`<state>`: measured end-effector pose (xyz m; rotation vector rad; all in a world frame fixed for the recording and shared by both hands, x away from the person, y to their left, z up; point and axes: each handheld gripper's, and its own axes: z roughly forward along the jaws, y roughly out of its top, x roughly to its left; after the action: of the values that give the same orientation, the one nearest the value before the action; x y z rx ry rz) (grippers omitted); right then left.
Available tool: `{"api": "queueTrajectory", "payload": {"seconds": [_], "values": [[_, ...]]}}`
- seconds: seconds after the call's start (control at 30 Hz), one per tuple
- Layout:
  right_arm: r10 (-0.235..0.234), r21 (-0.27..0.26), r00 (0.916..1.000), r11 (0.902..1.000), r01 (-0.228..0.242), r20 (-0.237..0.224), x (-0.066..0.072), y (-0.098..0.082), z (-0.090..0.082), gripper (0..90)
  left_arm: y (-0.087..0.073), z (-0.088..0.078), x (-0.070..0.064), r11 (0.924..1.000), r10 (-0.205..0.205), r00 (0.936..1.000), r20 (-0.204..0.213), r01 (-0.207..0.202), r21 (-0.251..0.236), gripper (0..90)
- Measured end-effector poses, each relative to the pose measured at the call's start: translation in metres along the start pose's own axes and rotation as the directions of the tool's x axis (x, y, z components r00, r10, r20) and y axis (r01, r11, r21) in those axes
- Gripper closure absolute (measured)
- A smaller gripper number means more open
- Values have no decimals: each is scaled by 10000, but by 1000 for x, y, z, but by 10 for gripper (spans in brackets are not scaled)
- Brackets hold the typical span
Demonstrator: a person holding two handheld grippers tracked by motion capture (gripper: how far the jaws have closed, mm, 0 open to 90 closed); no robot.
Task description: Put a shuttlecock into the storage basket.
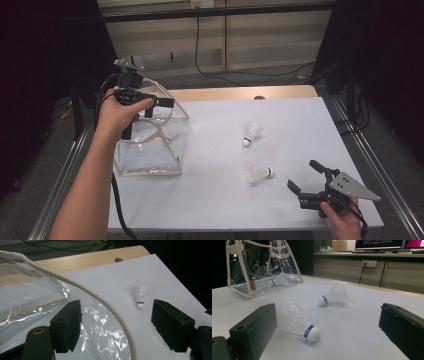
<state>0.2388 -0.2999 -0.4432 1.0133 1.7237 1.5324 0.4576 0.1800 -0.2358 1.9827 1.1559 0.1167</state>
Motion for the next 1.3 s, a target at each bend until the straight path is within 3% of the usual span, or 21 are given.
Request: {"api": "queueTrajectory", "payload": {"seconds": [0.57, 1.3], "values": [[-5, -15, 10000, 10000, 6, 12, 0, 0, 1, 13, -1, 3, -18, 9982, 572, 9964, 631, -584, 168, 220], [1, -2, 10000, 10000, -1, -13, 0, 0, 1, 13, -5, 13, -43, 9907, 1219, 9843, 1274, -1285, 453, 201]]}}
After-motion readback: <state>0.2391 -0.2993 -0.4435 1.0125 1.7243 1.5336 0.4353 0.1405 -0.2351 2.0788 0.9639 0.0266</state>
